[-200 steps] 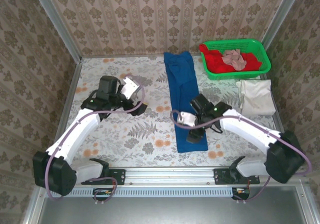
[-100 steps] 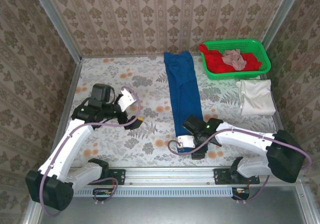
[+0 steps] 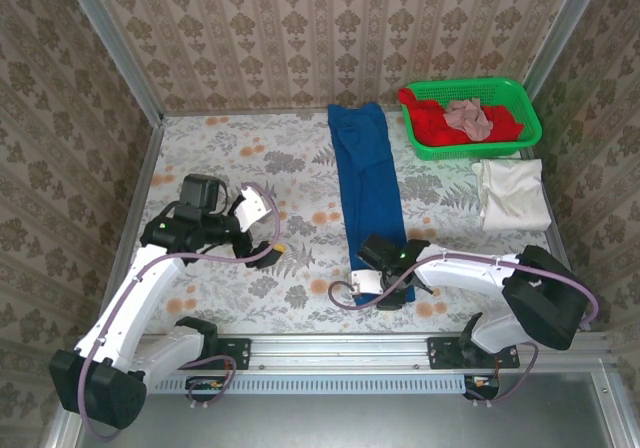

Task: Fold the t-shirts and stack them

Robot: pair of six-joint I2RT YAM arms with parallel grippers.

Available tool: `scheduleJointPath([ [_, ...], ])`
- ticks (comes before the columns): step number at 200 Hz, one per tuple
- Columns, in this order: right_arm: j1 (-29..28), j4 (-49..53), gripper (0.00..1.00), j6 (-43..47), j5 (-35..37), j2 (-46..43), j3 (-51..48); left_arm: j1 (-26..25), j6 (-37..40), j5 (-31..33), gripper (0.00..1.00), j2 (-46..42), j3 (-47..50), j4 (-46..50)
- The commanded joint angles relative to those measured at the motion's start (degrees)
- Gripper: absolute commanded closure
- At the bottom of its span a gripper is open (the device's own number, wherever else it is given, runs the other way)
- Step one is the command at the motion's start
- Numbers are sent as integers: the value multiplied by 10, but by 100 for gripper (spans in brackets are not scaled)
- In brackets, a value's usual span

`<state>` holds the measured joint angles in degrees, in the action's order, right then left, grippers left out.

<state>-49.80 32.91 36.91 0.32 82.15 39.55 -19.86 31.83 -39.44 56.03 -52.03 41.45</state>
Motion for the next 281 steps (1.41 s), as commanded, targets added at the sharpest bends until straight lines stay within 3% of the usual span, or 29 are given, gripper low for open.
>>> scheduleJointPath([
  [1, -9, -49, 70, -13, 33, 49, -23, 8, 32, -19, 0, 1, 6, 20],
  [29, -21, -12, 100, -13, 22, 33, -15, 16, 46, -22, 0, 1, 8, 22],
  [88, -69, 207, 100, -61, -80, -84, 52, 35, 82, -30, 0, 3, 12, 26],
  [117, -68, 262, 100, -63, -86, -103, 107, 39, 91, -39, 0, 14, 15, 18],
  [151, -3, 306, 100, -6, -90, -45, 201, 39, 89, -47, 0, 24, 18, 1],
  [208, 123, 286, 100, 87, -74, 102, 354, 41, 85, -53, 0, 16, 20, -1],
  [281, 221, 232, 100, 151, -61, 269, 524, 39, 70, -47, 0, -14, 35, -8],
])
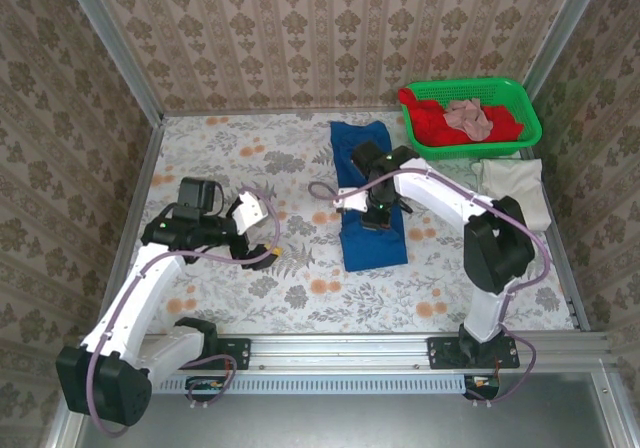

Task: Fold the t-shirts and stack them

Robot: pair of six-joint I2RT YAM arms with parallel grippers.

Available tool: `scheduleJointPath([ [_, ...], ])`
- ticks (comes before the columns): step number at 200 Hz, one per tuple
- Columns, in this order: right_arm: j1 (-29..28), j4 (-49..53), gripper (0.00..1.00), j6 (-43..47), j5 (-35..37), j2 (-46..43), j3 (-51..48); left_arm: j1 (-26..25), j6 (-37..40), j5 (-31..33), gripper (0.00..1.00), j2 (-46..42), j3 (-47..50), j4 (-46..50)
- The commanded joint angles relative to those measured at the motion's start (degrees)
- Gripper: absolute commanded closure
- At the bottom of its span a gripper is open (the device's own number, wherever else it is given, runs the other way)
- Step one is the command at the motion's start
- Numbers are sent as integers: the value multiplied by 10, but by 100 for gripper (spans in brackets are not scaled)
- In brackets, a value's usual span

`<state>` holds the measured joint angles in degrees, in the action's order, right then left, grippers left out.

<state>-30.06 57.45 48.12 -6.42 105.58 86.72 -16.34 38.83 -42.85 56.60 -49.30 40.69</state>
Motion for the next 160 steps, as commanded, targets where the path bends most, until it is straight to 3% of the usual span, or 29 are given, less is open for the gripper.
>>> scheduleJointPath([
  [1, 24, -14, 100, 39, 7, 37, 55, 4, 0, -13, 0, -20, 8, 0],
  [72, 81, -52, 100, 50, 6, 104, 111, 4, 6, -13, 0, -4, -7, 2],
  [160, 97, -89, 100, 49, 3, 165, 146, 0, -17, -16, 0, 10, -12, -18],
])
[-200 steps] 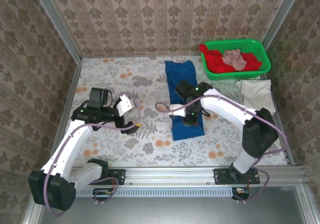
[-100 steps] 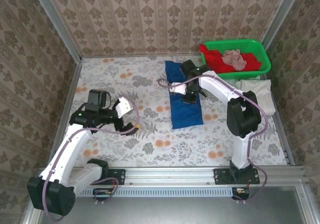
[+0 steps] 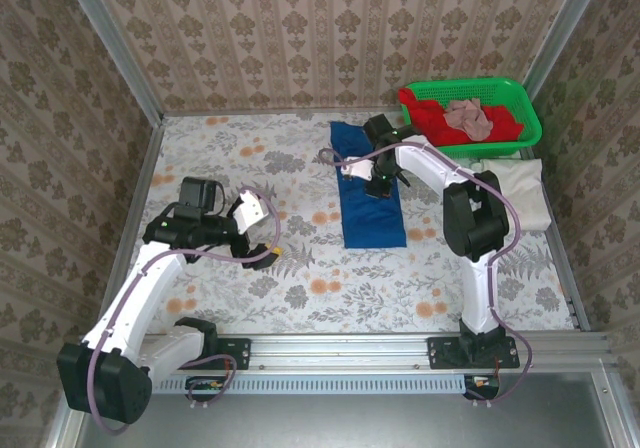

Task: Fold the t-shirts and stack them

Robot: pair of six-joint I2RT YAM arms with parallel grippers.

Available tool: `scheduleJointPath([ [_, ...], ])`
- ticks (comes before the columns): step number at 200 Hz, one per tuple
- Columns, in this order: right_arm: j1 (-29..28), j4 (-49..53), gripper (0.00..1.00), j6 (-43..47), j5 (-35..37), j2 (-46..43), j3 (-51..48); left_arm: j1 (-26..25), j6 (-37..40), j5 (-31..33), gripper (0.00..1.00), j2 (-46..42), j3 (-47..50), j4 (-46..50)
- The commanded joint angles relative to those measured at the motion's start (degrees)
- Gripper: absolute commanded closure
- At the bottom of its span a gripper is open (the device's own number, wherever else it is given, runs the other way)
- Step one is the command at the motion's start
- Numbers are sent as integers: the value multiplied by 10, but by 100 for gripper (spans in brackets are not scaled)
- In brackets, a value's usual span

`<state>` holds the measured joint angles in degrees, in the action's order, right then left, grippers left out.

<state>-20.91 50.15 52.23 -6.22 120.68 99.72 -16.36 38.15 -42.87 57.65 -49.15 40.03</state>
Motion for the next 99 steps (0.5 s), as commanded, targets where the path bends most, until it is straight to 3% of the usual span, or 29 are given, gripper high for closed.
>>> scheduleJointPath([
  [1, 6, -17, 100, 8, 2, 15, 15, 0, -11, -16, 0, -1, -13, -12],
  [26, 9, -30, 96, 4, 8, 24, 14, 0, -25, -22, 0, 3, -12, -21],
  [38, 11, -38, 81, -2, 14, 24, 14, 0, -34, -25, 0, 9, -14, -25],
  [52, 11, -52, 50, -8, 25, 12, 9, -1, -39, -28, 0, 15, -19, -25],
  [66, 12, -74, 32, -14, 31, -11, -3, 0, -40, -29, 0, 19, -21, -28],
  [80, 12, -93, 22, -19, 39, -38, -23, -1, -43, -27, 0, 19, -17, -37],
  [99, 10, -117, 20, -31, 37, -83, -59, -1, -44, -25, 0, 18, -13, -45],
])
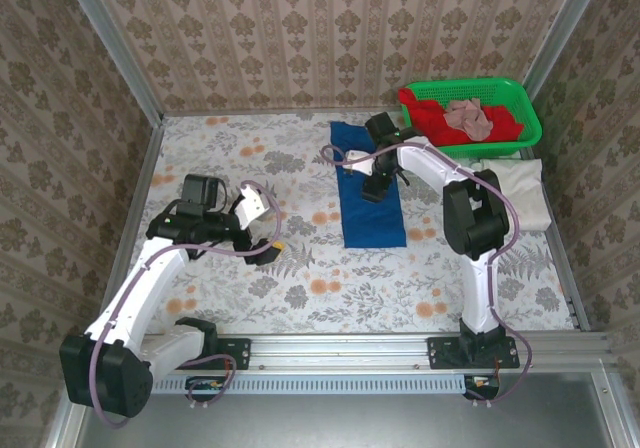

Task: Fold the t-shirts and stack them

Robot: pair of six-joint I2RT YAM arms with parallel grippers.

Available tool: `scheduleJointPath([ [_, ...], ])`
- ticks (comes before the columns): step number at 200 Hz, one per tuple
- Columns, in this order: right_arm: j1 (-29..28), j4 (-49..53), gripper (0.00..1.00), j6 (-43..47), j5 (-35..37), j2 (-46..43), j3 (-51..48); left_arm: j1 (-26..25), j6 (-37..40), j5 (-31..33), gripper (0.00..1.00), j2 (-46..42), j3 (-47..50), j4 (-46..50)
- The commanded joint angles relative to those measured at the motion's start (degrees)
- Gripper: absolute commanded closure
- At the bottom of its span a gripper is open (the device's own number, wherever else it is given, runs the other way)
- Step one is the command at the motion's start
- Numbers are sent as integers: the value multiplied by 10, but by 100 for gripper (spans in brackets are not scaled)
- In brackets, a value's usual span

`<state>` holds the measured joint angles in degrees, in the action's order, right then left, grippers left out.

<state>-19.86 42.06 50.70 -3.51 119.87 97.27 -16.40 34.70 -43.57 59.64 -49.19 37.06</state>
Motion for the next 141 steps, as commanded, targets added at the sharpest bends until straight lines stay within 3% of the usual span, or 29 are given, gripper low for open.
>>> scheduleJointPath([
  [1, -1, -37, 20, -16, 9, -78, -38, 0, -10, -18, 0, -2, -12, -15],
  [76, -110, -12, 23, -8, -6, -286, -287, 3, 1, -15, 0, -20, 11, -37],
  [109, -138, -30, 30, -22, 6, -294, -346, 3, -1, -20, 0, -26, 21, -39],
  [141, -139, -68, 31, -21, 19, -258, -354, 2, -2, -26, 0, -33, 23, -40],
])
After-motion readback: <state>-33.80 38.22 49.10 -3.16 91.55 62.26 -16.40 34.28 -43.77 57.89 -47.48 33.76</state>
